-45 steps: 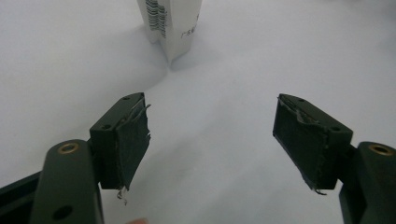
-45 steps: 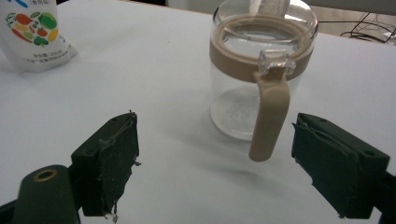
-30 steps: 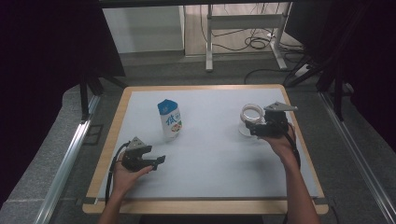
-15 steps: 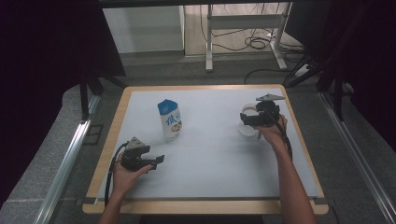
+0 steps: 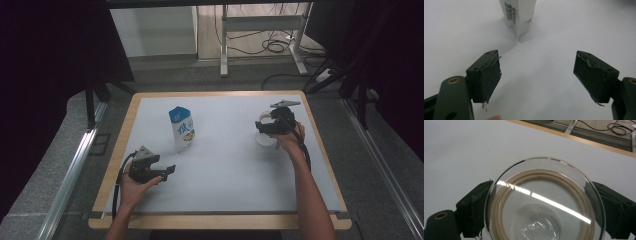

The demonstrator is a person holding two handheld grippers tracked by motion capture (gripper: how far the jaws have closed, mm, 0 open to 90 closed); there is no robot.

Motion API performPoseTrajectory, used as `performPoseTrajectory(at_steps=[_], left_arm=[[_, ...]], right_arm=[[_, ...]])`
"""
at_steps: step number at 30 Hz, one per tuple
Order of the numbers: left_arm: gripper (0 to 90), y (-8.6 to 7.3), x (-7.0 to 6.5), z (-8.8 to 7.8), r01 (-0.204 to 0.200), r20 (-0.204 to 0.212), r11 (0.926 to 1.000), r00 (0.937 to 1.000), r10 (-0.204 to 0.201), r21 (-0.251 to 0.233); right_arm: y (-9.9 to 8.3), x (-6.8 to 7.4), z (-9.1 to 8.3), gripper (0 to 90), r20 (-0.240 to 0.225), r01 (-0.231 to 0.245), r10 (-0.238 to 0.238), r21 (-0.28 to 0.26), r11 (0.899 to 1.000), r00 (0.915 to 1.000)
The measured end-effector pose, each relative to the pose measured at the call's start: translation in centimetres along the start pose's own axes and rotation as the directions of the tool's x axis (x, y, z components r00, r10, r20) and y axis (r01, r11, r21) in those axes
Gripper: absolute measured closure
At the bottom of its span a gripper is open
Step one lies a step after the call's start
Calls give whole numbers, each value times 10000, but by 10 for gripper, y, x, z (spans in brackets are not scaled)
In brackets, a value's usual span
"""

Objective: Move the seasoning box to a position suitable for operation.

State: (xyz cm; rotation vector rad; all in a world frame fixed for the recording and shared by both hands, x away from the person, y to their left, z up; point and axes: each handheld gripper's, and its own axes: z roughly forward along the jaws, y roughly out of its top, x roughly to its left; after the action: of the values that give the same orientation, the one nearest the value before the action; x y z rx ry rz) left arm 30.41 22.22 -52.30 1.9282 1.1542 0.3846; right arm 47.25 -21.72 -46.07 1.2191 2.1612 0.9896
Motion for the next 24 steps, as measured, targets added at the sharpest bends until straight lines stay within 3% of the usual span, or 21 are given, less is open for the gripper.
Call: performPoseTrajectory(at_steps=[9,18,24], left_arm=[[213,-1,0,-2,174,-7,9998,9998,-174,-116],[213,-1,-2,-2,95,-2,9999,10000,-95,-90],[214,1,0,-7,128,-23,9996,9999,-128,-256]], right_arm=[[1,3,12,109,289,238,-251,451,9987,9993],[1,6,8,113,405,512,-525,333,9981,9978],[2,6,-1,114,281,433,-434,41,9991,9987]])
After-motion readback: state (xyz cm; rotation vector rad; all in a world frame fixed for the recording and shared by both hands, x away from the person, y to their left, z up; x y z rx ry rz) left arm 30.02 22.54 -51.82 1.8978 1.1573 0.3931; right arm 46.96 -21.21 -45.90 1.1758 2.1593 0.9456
